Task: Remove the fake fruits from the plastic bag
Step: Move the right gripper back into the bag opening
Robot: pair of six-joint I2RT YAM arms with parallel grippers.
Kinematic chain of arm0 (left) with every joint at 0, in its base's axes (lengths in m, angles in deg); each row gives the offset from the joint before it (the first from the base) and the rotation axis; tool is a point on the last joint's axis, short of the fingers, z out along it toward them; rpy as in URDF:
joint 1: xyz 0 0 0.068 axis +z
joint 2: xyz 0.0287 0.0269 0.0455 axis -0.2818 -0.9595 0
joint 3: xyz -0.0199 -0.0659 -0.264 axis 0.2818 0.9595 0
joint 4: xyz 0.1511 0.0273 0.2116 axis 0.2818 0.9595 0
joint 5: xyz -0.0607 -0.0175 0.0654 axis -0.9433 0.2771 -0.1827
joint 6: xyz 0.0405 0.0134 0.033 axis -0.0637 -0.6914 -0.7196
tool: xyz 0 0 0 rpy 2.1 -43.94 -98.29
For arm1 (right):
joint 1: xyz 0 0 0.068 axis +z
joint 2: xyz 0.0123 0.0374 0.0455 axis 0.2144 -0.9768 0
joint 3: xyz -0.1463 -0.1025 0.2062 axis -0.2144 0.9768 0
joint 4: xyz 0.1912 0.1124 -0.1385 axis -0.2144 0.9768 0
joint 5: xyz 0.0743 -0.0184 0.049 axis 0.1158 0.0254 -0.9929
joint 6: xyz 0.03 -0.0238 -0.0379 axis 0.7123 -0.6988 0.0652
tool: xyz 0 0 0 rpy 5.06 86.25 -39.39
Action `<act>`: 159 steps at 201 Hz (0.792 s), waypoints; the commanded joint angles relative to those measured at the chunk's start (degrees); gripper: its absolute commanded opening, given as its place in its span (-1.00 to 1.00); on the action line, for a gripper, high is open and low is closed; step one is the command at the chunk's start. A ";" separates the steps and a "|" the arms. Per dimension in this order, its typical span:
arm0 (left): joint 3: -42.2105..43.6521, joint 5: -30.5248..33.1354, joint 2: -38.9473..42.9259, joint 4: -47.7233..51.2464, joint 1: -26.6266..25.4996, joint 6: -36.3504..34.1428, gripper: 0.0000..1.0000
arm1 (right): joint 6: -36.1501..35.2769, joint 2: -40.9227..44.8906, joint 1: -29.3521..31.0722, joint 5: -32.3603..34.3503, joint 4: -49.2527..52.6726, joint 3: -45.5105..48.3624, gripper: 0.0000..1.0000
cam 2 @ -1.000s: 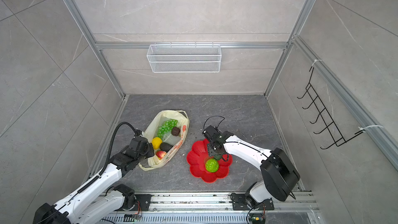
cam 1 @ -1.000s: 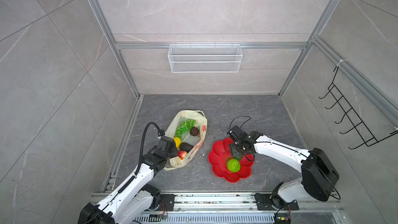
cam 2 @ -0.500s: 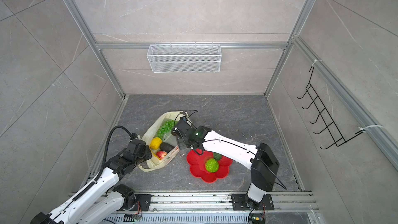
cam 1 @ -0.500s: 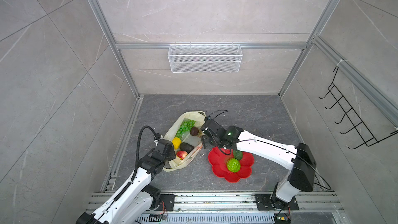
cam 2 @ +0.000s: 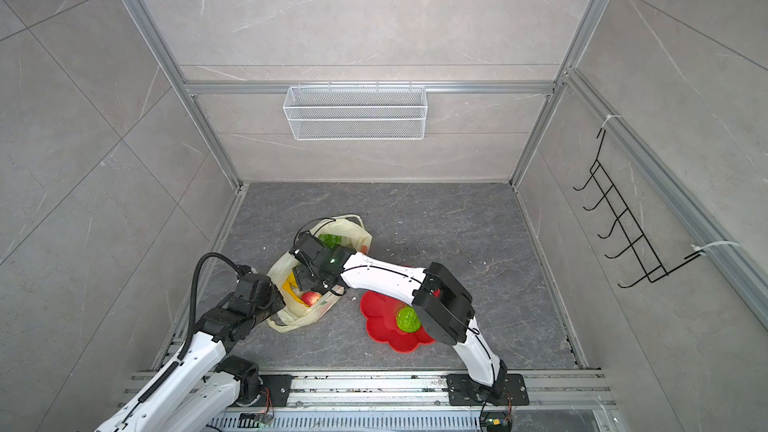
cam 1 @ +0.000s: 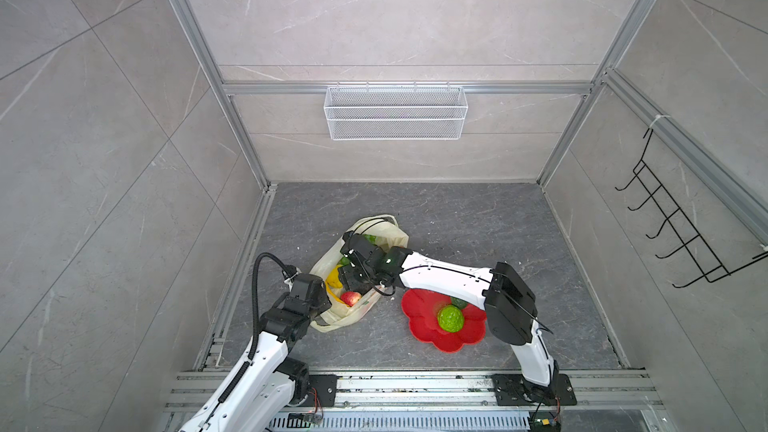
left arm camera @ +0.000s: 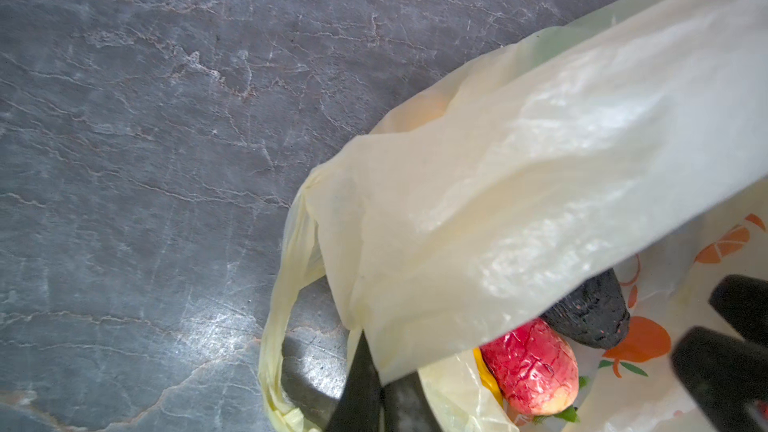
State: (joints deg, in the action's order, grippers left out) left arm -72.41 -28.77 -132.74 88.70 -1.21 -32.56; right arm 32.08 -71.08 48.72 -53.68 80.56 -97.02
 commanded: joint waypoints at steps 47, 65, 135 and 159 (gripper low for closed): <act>-0.88 -9.34 -5.54 -5.39 8.09 -4.71 -1.00 | -18.72 -9.03 -0.57 -3.94 1.40 -9.61 0.53; -0.85 -9.71 -5.45 -5.57 8.18 -4.92 -1.00 | -20.35 -11.65 -1.12 -4.38 3.29 -13.37 0.57; 0.05 -9.60 -3.21 -5.63 8.27 -4.63 -1.00 | -24.24 -17.80 -3.26 -7.97 7.03 -21.31 0.71; 0.07 -9.61 -3.33 -5.70 8.27 -4.65 -1.00 | -24.53 -19.96 -3.30 -9.51 8.82 -24.06 0.62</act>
State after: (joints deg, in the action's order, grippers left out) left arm -72.39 -37.60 -136.41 84.13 6.76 -36.01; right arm 9.29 -88.55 45.12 -60.59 86.33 -117.83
